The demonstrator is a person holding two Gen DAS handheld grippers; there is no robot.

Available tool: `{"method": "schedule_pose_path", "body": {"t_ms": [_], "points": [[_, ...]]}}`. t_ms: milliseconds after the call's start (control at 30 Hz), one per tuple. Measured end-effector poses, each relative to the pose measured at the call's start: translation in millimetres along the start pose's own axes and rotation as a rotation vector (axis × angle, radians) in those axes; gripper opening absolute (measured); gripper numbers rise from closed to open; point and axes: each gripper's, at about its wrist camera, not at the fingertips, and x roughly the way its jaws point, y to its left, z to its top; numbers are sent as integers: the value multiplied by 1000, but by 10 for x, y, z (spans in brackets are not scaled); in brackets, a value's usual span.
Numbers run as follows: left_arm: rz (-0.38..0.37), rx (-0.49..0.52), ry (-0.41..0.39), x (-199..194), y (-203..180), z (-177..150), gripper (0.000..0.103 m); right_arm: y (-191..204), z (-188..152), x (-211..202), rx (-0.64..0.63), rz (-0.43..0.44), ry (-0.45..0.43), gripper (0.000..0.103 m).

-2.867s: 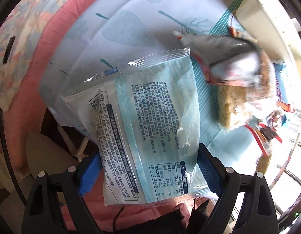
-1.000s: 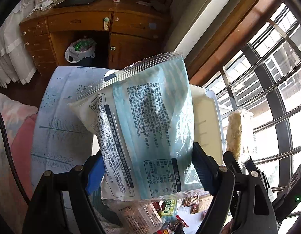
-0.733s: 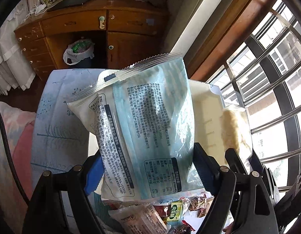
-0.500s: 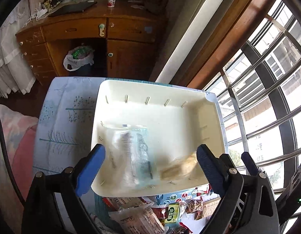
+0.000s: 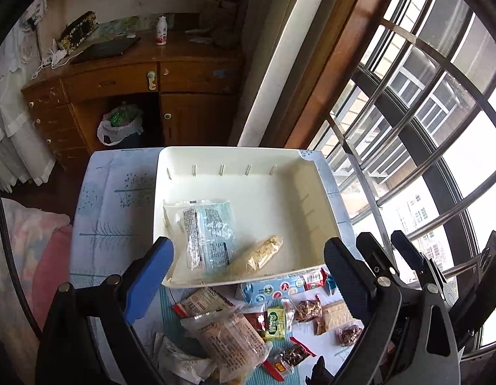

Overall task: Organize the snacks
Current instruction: 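Open both tools to drop the bags into the white tray, then move both tools back to the snack pile beside the tray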

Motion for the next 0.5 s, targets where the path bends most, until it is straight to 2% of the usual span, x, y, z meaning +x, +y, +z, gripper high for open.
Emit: {"method": "schedule_pose_path", "body": {"t_ms": [267,500], "points": [[-23,-30,-34,-495,-48,-476,94,-144,-237,-569,-4,-7,-26,74],[35,-73,-50,-780,-50,-1004,94,-325,-560,-1018,-7,-22,-24,74]]}}
